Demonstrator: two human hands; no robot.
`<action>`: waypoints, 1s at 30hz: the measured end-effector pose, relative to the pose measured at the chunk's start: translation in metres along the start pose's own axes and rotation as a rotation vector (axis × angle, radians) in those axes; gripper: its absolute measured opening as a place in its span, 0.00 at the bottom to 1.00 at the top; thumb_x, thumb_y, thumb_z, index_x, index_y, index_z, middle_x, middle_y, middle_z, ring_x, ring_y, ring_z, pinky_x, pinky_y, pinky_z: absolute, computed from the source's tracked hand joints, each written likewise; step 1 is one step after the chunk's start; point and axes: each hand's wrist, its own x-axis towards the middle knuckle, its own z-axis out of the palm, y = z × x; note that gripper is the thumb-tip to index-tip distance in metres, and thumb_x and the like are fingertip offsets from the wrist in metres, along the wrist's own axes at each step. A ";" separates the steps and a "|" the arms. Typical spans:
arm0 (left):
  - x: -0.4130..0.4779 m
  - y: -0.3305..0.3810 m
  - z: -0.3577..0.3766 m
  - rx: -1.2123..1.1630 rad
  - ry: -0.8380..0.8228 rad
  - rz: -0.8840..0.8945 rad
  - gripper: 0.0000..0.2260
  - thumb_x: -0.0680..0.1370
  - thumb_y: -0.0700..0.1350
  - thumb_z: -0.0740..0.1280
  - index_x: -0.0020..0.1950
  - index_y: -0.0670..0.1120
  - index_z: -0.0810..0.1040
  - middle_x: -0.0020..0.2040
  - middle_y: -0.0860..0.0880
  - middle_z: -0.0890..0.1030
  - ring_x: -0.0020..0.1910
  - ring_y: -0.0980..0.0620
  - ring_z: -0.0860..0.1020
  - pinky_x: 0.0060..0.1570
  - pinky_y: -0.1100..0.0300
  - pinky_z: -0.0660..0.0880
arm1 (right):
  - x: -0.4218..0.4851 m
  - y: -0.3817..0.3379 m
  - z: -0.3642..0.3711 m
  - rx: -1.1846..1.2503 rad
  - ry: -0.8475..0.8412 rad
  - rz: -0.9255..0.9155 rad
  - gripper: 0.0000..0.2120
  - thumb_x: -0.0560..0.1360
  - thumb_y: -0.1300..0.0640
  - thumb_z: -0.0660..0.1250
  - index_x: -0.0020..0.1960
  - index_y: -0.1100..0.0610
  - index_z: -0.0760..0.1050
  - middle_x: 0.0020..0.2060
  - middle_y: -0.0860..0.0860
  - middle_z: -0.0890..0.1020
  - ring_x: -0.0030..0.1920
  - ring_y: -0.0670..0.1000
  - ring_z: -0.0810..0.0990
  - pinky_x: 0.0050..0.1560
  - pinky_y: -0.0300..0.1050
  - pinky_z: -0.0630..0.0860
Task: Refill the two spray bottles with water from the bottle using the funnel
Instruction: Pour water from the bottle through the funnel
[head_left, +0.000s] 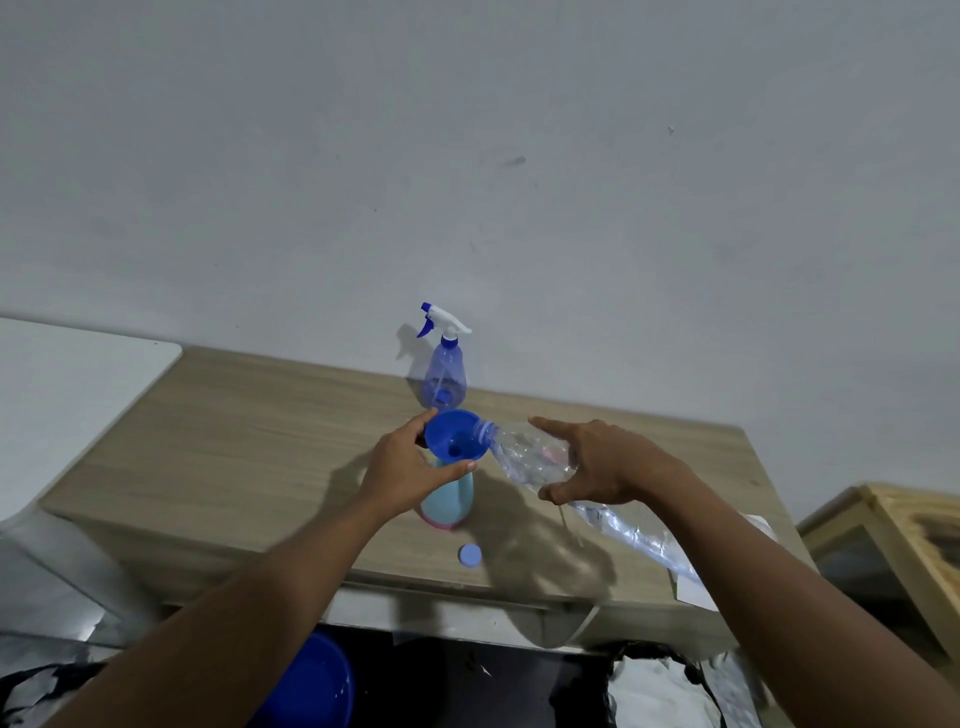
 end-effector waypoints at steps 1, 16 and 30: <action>0.000 0.000 0.000 0.000 0.001 0.007 0.31 0.61 0.63 0.80 0.61 0.58 0.77 0.50 0.59 0.83 0.49 0.58 0.81 0.54 0.51 0.80 | -0.001 -0.001 0.000 -0.003 -0.004 -0.003 0.47 0.67 0.36 0.72 0.79 0.37 0.52 0.63 0.50 0.80 0.61 0.55 0.78 0.54 0.48 0.74; 0.000 -0.003 0.000 0.014 -0.003 -0.005 0.33 0.61 0.63 0.80 0.62 0.56 0.77 0.50 0.59 0.83 0.49 0.59 0.80 0.54 0.53 0.81 | -0.001 0.001 0.000 -0.020 -0.009 -0.016 0.46 0.67 0.36 0.72 0.79 0.39 0.54 0.63 0.51 0.79 0.60 0.56 0.78 0.49 0.46 0.70; -0.001 -0.006 0.001 -0.021 -0.007 0.011 0.32 0.60 0.64 0.80 0.61 0.57 0.78 0.50 0.59 0.83 0.49 0.58 0.81 0.53 0.53 0.80 | -0.012 0.034 0.046 0.358 0.217 -0.033 0.48 0.65 0.36 0.73 0.78 0.34 0.52 0.57 0.48 0.77 0.45 0.45 0.78 0.56 0.49 0.78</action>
